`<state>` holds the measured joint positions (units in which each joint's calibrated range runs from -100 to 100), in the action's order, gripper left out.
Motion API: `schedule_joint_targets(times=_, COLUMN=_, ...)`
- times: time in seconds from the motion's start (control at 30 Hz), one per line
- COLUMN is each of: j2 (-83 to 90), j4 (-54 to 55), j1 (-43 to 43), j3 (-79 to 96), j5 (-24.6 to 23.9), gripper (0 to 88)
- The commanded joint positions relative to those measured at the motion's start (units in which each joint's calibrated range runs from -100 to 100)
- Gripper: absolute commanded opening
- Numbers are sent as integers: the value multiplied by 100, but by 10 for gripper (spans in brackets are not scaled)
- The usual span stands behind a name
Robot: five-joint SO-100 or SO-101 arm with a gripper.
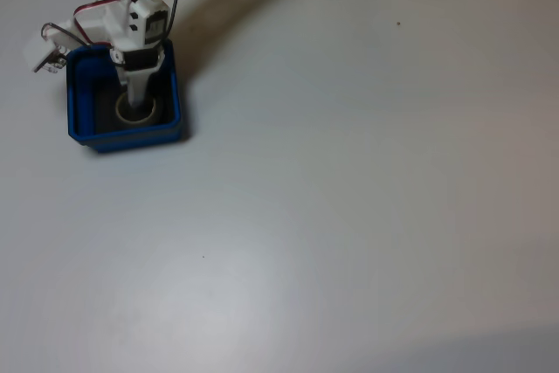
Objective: Pick the black tape roll and drop it in the blue box
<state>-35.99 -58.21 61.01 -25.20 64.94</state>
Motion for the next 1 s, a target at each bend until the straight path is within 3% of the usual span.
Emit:
schedule_joint_targets(times=0.0, j2=171, j4=103, j1=-126, j3=-400, j5=28, gripper=83)
schedule_joint_targets(times=0.1, j2=187, j4=103, j1=-175, j3=-400, j5=28, gripper=0)
schedule_joint_targets(times=0.57, j2=1040, j4=95, j1=-234, j3=-400, j5=28, gripper=15)
schedule_joint_targets(times=0.97, j2=1851, j4=103, j1=-1250, j3=-400, j5=28, gripper=16)
